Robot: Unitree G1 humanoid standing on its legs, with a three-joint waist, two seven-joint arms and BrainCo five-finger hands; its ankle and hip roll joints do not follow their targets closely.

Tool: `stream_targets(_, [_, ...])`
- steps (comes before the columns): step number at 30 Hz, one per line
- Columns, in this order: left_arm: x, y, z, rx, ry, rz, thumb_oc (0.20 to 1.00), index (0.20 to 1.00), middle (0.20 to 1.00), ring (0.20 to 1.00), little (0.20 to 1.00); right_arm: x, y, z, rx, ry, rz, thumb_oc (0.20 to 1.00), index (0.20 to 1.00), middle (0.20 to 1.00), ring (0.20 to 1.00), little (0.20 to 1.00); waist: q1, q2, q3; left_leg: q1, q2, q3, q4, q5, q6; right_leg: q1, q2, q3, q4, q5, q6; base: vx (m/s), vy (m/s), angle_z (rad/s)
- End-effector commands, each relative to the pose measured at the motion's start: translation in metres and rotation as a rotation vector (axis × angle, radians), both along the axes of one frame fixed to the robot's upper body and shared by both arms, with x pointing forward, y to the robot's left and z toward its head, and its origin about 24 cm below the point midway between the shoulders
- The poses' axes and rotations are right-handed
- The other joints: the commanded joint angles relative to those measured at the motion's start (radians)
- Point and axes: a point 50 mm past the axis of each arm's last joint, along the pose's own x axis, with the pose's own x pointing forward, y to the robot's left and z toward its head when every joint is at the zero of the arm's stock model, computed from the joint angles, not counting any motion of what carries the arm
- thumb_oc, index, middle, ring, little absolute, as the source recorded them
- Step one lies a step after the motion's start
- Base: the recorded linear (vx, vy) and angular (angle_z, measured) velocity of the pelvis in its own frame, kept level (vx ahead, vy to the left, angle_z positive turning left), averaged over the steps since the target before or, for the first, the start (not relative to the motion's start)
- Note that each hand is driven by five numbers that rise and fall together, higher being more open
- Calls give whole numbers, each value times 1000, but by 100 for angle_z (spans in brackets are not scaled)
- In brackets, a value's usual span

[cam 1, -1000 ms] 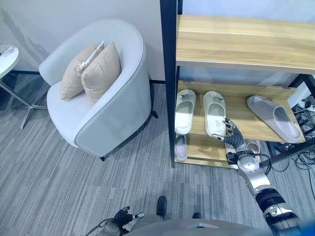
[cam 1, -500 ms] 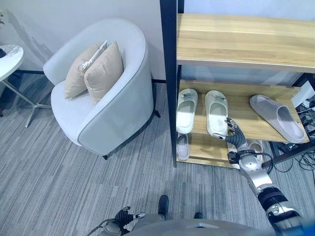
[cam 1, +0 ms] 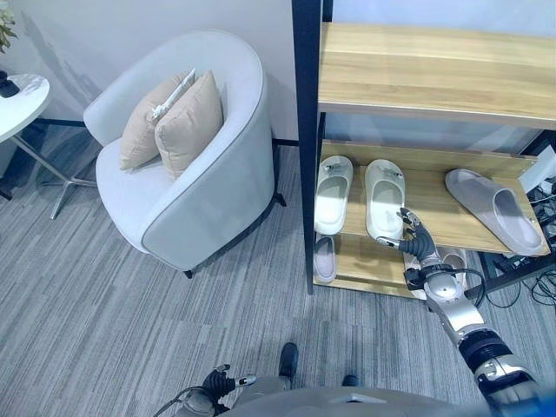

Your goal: Arrange the slippers neatly on the shoe rack.

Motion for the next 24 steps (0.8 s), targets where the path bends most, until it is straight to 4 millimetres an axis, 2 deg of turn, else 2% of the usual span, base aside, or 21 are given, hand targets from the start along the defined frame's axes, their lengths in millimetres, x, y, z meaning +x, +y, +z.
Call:
stream_targets(1, [-2,-8,-3,1,55,-59,1000,1000,1000,1000,1000,32,52,34,48,-128,231,1000,1000,1000,1000,1000,91,-28,19,62,12,24,12,-100,-33,-14,-83,-31,10,26,86,0,0,0])
stream_targets(6, [-1,-9,-3,-2,53,-63,1000,1000,1000,1000,1000,34,62,41,45,-152,285,1000,1000,1000,1000,1000,95,-32,19,60,13,21,12,-100,-35,-15,-81,-34,10,24,84,3,-4,3])
stream_targets(15, [-2,-7,-3,3,59,-61,1000,1000,1000,1000,1000,35,65,42,37,-158,295,1000,1000,1000,1000,1000,95,-36,15,66,16,23,12,-103,-35,-9,-78,-35,10,21,82,0,0,0])
stream_targets(20, [-5,-9,-4,1,64,-52,1000,1000,1000,1000,1000,30,49,42,-1,-187,219,1000,1000,1000,1000,1000,81,-36,11,75,19,27,12,-108,-34,-1,-77,-32,10,18,81,11,-10,3])
stream_targets(24, [-7,-11,-5,-1,67,-42,1000,1000,1000,1000,1000,21,19,55,-109,-278,113,1000,1000,1000,1000,1000,60,-32,9,87,23,37,12,-116,-32,3,-75,-24,10,17,82,18,-30,4])
